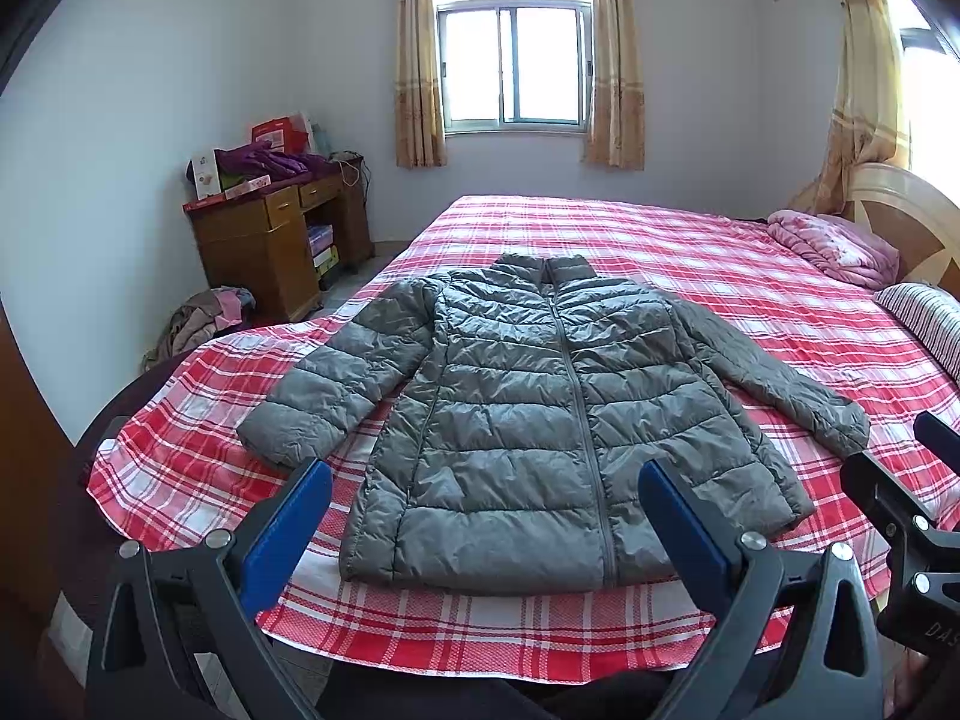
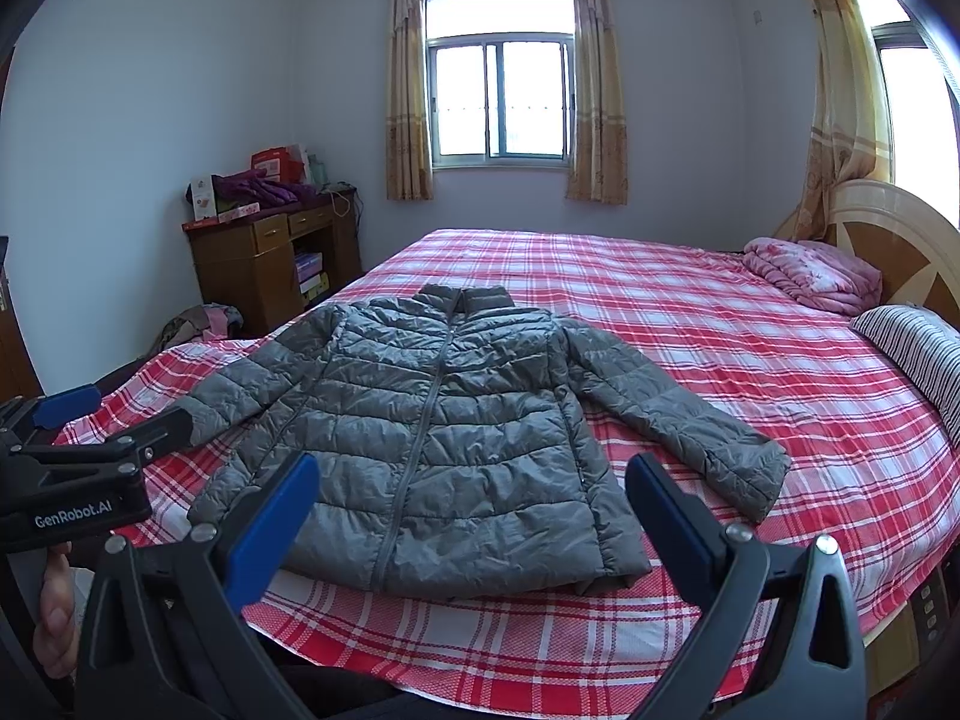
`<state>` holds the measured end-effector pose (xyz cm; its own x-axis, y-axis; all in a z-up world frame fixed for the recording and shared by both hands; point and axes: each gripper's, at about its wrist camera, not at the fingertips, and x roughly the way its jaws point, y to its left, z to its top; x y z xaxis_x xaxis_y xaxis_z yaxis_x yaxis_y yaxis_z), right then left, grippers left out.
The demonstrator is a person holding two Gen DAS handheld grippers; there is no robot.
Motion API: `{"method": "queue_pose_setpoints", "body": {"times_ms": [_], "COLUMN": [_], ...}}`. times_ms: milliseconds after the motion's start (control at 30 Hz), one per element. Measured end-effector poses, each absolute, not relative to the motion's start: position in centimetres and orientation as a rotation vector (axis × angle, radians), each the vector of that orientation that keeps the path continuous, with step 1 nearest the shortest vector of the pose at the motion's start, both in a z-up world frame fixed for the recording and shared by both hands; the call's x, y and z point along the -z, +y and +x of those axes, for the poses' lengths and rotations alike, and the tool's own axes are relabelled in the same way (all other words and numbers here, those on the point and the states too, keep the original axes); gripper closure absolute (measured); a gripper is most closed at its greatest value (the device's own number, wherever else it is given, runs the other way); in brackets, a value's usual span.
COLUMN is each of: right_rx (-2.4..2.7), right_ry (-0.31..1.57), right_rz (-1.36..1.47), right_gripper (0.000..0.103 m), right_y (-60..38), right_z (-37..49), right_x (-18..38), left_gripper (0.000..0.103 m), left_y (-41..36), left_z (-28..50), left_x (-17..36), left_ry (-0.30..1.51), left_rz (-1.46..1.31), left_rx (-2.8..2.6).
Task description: Fold large clothes
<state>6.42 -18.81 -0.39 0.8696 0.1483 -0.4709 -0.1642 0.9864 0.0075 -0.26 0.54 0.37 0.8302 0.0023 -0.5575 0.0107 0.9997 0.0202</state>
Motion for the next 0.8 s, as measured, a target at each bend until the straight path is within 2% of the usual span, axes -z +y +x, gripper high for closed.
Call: {"method": "queue_pose_setpoints", "body": {"times_ms": [800], "right_rx": [-0.168], "right_ry": [0.498], "right_rz": [-0.031], "right_gripper": [0.0], "right_y": [-18.08], "right_z": [6.1], "right_x": [0.78], "left_gripper": [0.001], "left_y": [0.74], "left_z": [-0.29], "left_x": [-0.44], "left_ry": [0.589], "left_rz": [0.021], "left_rx": [0.001]}}
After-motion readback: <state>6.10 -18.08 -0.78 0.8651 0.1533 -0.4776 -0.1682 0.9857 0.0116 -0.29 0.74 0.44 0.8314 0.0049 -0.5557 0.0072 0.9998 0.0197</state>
